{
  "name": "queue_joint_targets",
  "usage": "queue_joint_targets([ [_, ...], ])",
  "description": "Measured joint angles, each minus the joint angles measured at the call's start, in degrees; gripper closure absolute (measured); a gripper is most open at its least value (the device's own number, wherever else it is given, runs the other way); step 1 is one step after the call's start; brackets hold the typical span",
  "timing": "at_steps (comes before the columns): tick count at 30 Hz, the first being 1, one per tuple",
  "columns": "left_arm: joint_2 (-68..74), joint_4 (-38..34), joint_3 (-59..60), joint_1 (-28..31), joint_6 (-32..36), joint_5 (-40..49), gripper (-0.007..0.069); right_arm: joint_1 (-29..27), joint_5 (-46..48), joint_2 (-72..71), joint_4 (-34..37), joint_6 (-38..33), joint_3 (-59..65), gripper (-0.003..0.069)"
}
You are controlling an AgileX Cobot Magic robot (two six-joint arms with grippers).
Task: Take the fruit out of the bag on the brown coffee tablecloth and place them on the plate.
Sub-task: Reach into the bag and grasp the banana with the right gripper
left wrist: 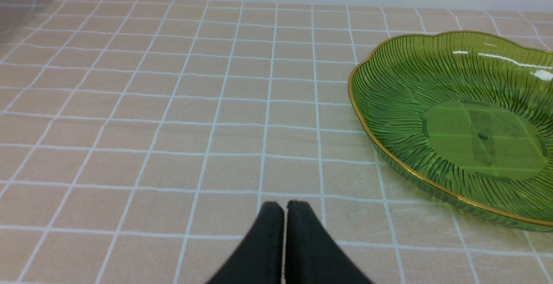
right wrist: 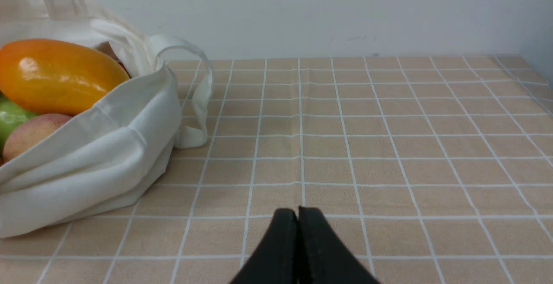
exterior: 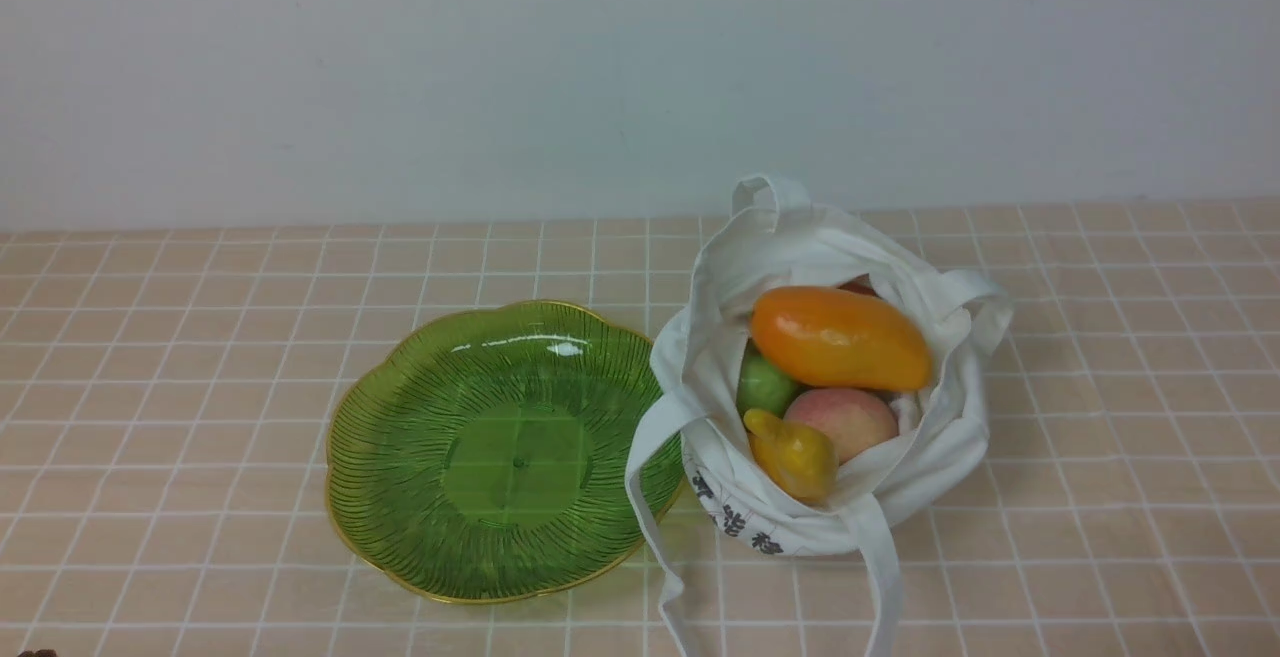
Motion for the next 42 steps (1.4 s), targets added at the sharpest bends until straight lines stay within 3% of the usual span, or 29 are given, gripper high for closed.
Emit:
queue_joint_targets([
  [34,0.0,0.0,0.0,0.0,0.0,0.0,0.0632,0.0,-0.4,0.0,-0.3,0.4,0.0,0.0676],
  [36,0.0,0.0,0.0,0.0,0.0,0.0,0.0632,0.0,-0.9,0.0,1.7,2.1,0.0,0.0676],
  [42,0.0,0.0,0.0,0.0,0.0,0.0,0.0632,0.0,-2.5,0.0,23.8,17.2,0.4,0.0676],
])
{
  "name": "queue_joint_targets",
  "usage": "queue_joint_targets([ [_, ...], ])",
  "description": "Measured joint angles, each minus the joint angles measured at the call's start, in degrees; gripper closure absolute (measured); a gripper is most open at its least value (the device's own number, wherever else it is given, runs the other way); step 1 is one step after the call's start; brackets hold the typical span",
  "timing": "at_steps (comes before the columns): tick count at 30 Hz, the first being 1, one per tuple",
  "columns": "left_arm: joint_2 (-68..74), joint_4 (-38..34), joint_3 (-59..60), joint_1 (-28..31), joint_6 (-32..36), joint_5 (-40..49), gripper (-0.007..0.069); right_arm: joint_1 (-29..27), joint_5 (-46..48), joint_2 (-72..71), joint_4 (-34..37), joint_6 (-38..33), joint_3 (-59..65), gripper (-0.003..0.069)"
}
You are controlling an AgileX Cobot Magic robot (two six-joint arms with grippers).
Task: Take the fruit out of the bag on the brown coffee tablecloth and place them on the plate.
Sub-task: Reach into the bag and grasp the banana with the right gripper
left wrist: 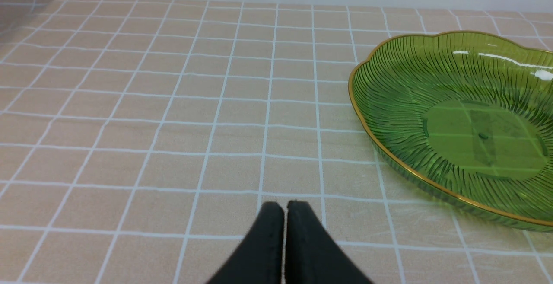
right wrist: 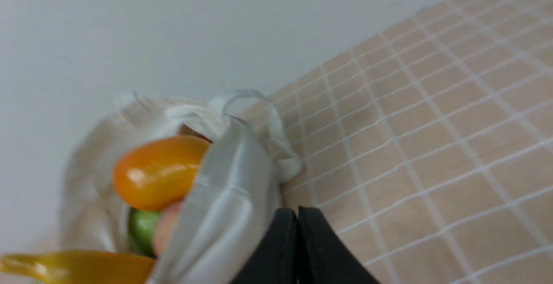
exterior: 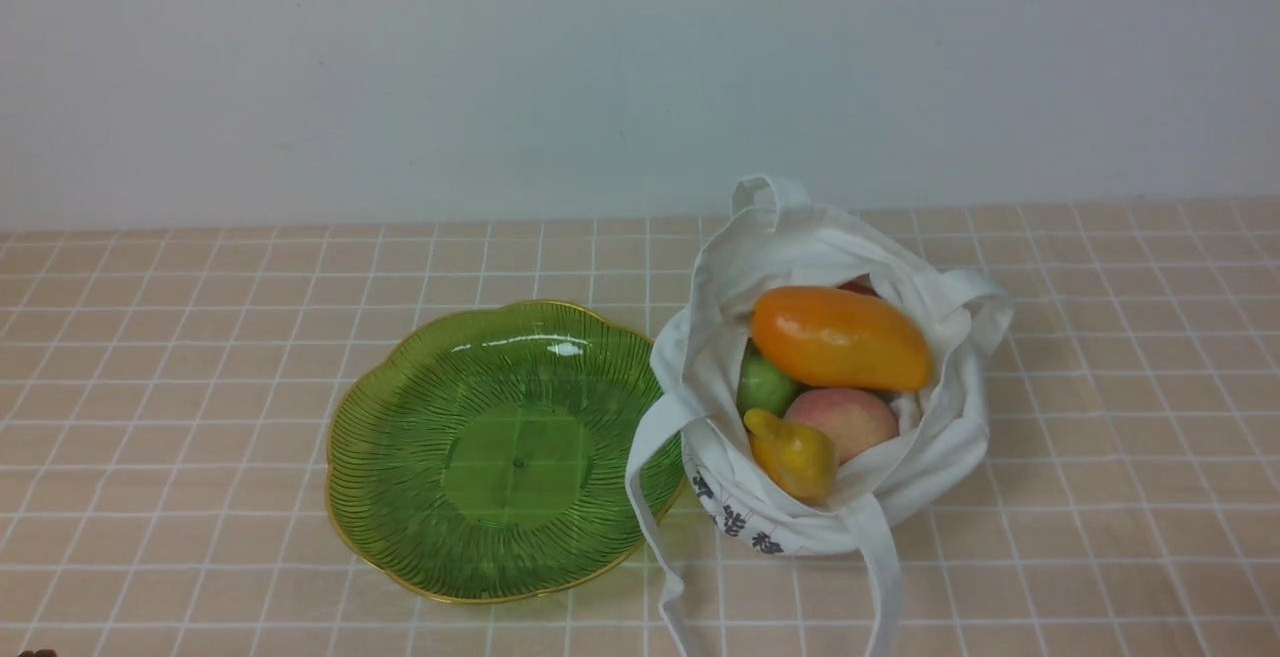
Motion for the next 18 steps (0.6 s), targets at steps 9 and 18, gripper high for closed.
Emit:
queue_joint_targets([
  [9,0.0,0.0,0.0,0.0,0.0,0.0,0.0632,0.0,0.3,0.0,6.3,-0.1,-1.6,0.0676],
  [18,0.0,0.0,0.0,0.0,0.0,0.0,0.0632,0.0,12.6,9.9,-6.9,-15.8,-26.9,0.0676],
])
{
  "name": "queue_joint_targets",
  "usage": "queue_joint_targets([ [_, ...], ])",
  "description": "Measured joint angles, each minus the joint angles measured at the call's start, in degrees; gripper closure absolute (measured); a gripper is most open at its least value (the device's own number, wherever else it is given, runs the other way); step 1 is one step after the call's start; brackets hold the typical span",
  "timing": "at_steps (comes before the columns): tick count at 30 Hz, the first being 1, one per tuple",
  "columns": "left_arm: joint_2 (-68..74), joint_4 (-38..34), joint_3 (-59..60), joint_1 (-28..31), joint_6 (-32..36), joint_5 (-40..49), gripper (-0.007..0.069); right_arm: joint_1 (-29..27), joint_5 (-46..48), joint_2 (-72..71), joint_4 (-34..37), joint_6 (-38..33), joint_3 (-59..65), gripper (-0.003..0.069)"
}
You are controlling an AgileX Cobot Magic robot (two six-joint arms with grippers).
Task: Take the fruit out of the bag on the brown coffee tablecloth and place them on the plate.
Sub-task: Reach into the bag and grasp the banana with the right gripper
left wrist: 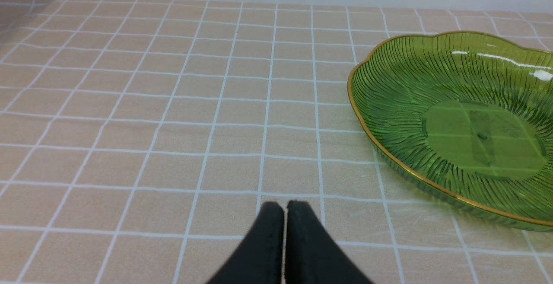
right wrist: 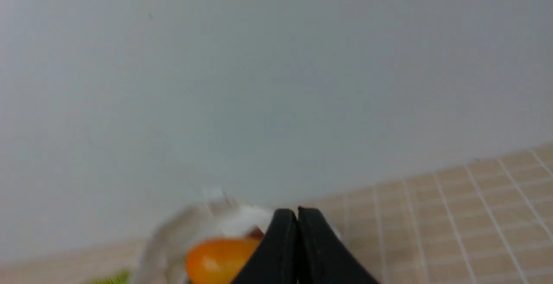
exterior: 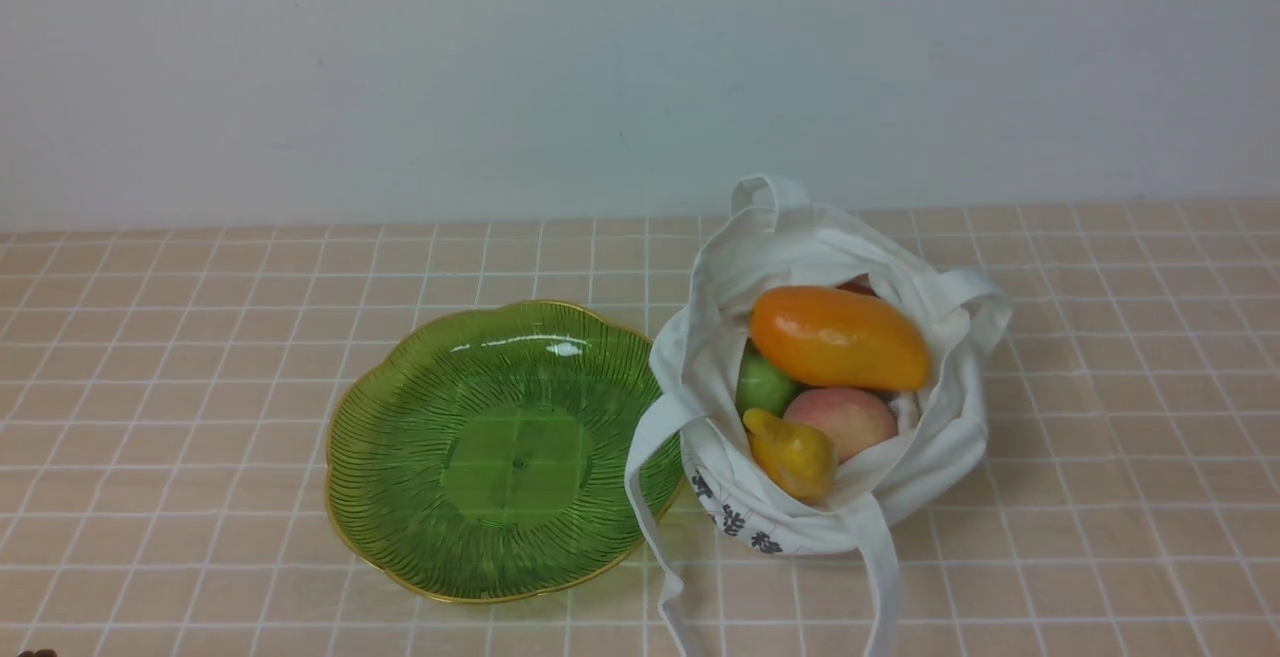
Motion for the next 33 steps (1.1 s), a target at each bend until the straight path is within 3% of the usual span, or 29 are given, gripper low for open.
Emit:
queue_joint_targets([
  [3,0.0,0.0,0.0,0.0,0.0,0.0,0.0632,0.0,15.9,14.0,-6.7,1.3,-5.6,0.0676],
  [6,0.0,0.0,0.0,0.0,0.0,0.0,0.0632,0.0,22.5,24.8,-5.8,2.6,-7.2,0.0676],
  [9,0.0,0.0,0.0,0.0,0.0,0.0,0.0632,0.0,24.0,33.4,1.2,-0.9,-8.3,0.0676],
  [11,0.0,0.0,0.0,0.0,0.0,0.0,0.0632,2.1,24.1,43.8,15.3,-14.0,-9.5,0.0671],
  [13,0.0,0.0,0.0,0.0,0.0,0.0,0.0632,3.3,24.1,46.3,19.2,-19.0,-10.0,0.067],
  [15,0.0,0.0,0.0,0.0,0.0,0.0,0.0632,7.8,23.8,53.0,27.6,-26.7,-12.5,0.0668],
  [18,0.0,0.0,0.0,0.0,0.0,0.0,0.0632,14.9,23.3,60.7,30.1,-30.7,-19.0,0.0665],
  [21,0.0,0.0,0.0,0.0,0.0,0.0,0.0632,20.3,22.9,65.2,26.4,-28.9,-24.8,0.066],
  [26,0.0,0.0,0.0,0.0,0.0,0.0,0.0632,31.4,22.6,70.6,7.3,-16.8,-36.8,0.0607],
  [30,0.0,0.0,0.0,0.0,0.0,0.0,0.0632,37.7,21.4,72.5,-5.2,-11.2,-40.5,0.0503],
  [33,0.0,0.0,0.0,0.0,0.0,0.0,0.0632,40.5,19.6,73.9,-10.4,-9.4,-41.0,0.0399],
])
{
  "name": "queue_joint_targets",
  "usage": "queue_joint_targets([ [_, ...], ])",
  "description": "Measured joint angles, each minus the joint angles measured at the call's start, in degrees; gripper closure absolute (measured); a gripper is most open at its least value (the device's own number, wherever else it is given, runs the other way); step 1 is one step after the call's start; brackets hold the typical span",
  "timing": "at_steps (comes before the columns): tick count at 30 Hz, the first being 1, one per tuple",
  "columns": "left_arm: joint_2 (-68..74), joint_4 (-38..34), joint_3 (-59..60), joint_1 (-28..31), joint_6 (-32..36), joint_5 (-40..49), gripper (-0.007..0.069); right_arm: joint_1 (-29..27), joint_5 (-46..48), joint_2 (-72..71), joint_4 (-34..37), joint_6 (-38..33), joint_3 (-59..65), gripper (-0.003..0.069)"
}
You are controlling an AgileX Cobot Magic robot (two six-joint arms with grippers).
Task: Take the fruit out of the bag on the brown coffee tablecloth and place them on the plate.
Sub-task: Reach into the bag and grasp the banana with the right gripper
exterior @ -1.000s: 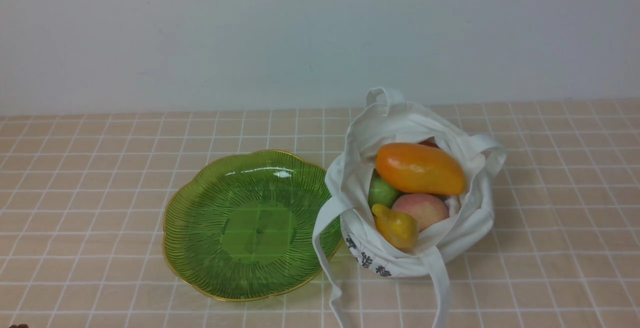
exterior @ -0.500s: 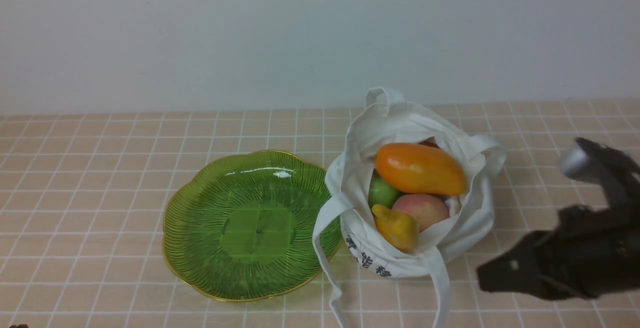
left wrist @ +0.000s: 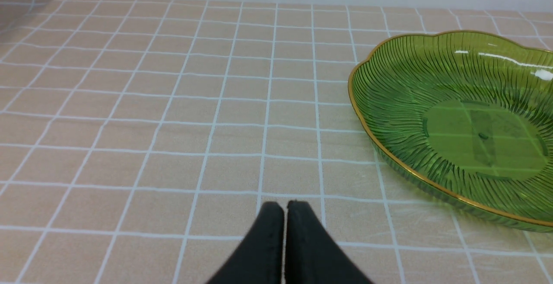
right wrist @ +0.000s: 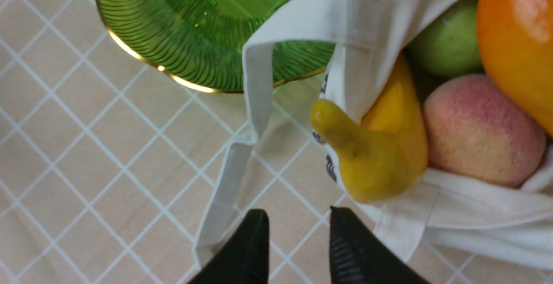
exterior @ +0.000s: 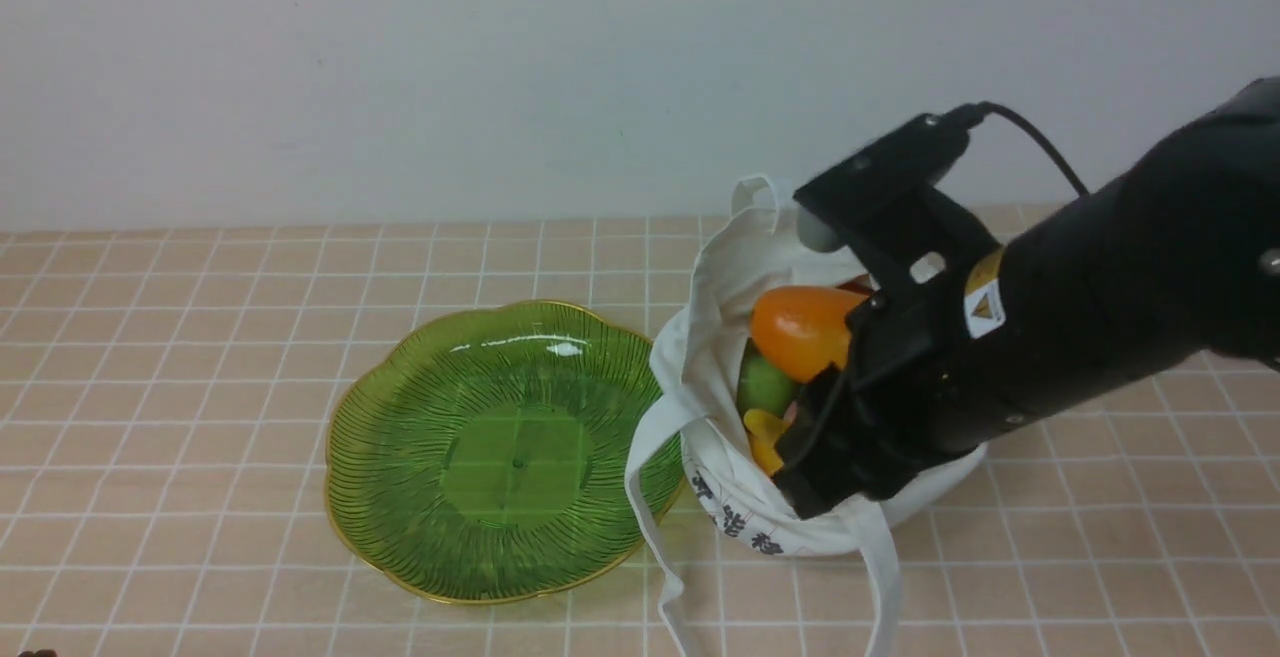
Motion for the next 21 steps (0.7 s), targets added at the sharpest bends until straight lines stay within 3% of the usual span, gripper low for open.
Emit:
queue_joint_targets([
  [6,0.0,0.0,0.0,0.0,0.0,0.0,0.0632,1.2,-6.1,4.9,-8.0,4.4,-0.1,0.0173],
  [12,0.0,0.0,0.0,0.0,0.0,0.0,0.0632,1.2,-7.4,9.5,-13.3,6.8,-0.1,0.0124],
  [18,0.0,0.0,0.0,0.0,0.0,0.0,0.0632,1.2,-8.0,12.7,-15.4,9.8,-0.1,0.0201],
  [21,0.0,0.0,0.0,0.0,0.0,0.0,0.0632,1.2,-7.1,13.0,-15.5,10.3,-0.8,0.0389],
])
